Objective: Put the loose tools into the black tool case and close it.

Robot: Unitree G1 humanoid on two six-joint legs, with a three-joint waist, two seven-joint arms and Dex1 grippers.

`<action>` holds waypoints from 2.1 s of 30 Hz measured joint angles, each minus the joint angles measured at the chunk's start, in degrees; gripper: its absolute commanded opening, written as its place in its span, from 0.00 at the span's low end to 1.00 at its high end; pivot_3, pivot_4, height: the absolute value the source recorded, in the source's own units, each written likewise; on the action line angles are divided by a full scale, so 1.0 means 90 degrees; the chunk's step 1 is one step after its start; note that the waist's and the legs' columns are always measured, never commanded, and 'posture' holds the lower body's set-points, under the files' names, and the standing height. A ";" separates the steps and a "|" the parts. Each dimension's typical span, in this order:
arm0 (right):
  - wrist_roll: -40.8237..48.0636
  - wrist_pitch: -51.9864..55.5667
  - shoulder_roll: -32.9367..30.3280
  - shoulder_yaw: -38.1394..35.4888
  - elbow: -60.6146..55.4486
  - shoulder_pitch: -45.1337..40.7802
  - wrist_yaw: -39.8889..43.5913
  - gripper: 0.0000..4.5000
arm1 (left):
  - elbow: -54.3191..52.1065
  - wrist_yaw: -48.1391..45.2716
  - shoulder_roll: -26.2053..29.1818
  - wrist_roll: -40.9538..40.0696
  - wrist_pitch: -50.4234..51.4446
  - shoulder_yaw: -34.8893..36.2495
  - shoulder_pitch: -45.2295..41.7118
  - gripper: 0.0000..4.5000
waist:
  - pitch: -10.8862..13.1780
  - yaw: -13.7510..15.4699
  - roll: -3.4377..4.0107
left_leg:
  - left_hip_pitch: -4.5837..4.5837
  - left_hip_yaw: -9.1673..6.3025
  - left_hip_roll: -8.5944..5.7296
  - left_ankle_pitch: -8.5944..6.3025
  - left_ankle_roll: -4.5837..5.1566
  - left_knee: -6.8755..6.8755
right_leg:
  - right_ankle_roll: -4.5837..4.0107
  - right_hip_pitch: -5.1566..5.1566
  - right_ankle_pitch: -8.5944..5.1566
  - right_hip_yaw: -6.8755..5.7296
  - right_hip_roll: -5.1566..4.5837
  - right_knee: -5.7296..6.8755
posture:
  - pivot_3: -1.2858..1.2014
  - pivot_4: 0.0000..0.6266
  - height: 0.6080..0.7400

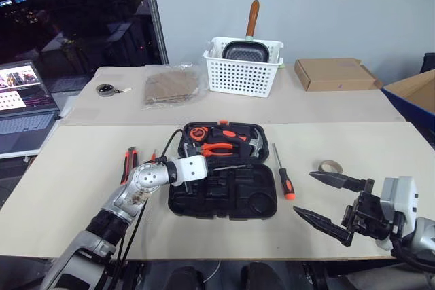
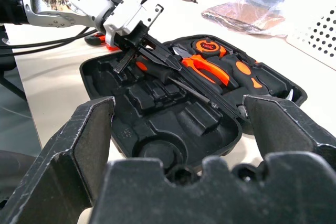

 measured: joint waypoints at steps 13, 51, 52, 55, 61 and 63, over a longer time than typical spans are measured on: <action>0.0001 0.0000 0.0007 0.0104 -0.0003 -0.0023 -0.0010 1.00 | 0.0870 -0.0570 0.0075 0.0019 -0.0808 0.0081 -0.0513 0.01 | 0.0007 -0.0017 -0.0012 | -0.0018 0.0020 -0.0001 0.0001 -0.0001 -0.0001 | 0.0008 -0.0052 0.0003 0.0004 0.0003 -0.0002 | 0.52 0.24 1.00; -0.0073 -0.0001 0.0039 0.0443 0.0244 -0.0473 0.0158 1.00 | -0.3316 0.0733 -0.0362 -0.3519 0.6894 0.1224 0.0699 0.01 | 0.0061 0.0068 -0.0073 | -0.0129 -0.0001 -0.0031 0.0003 -0.0001 0.0001 | -0.0015 -0.0145 0.0027 -0.0003 0.0004 -0.0005 | 0.52 0.24 1.00; -0.0073 -0.0001 0.0039 0.0443 0.0244 -0.0473 0.0157 1.00 | -0.3271 0.0729 -0.0356 -0.3479 0.6860 0.1204 0.0684 0.01 | 0.0061 0.0064 -0.0073 | -0.0120 0.0000 -0.0031 0.0003 -0.0001 0.0001 | -0.0014 -0.0137 0.0026 -0.0001 0.0003 -0.0005 | 0.52 0.24 1.00; -0.0073 0.0000 0.0039 0.0443 0.0243 -0.0466 0.0148 1.00 | -0.3131 0.0675 -0.0338 -0.3368 0.6827 0.1149 0.0615 0.01 | 0.0060 0.0047 -0.0073 | -0.0095 0.0001 -0.0028 0.0004 -0.0002 0.0001 | -0.0002 -0.0105 0.0018 0.0001 0.0005 -0.0006 | 0.52 0.24 1.00; -0.0073 0.0000 0.0039 0.0443 0.0242 -0.0457 0.0091 1.00 | -0.2996 0.0629 -0.0458 -0.3540 0.7176 0.1355 0.0549 0.01 | 0.0057 0.0032 -0.0066 | -0.0087 -0.0003 -0.0020 0.0004 -0.0003 0.0000 | 0.0023 -0.0077 -0.0003 -0.0002 0.0004 -0.0006 | 0.52 0.24 1.00; -0.0078 0.0000 0.0039 0.0443 0.0242 -0.0457 0.0055 1.00 | -0.2996 0.0593 -0.0458 -0.3556 0.7187 0.1377 0.0552 0.01 | 0.0056 0.0028 -0.0065 | -0.0088 -0.0003 -0.0020 0.0004 -0.0003 0.0001 | 0.0022 -0.0077 -0.0002 -0.0001 0.0004 -0.0006 | 0.52 0.24 1.00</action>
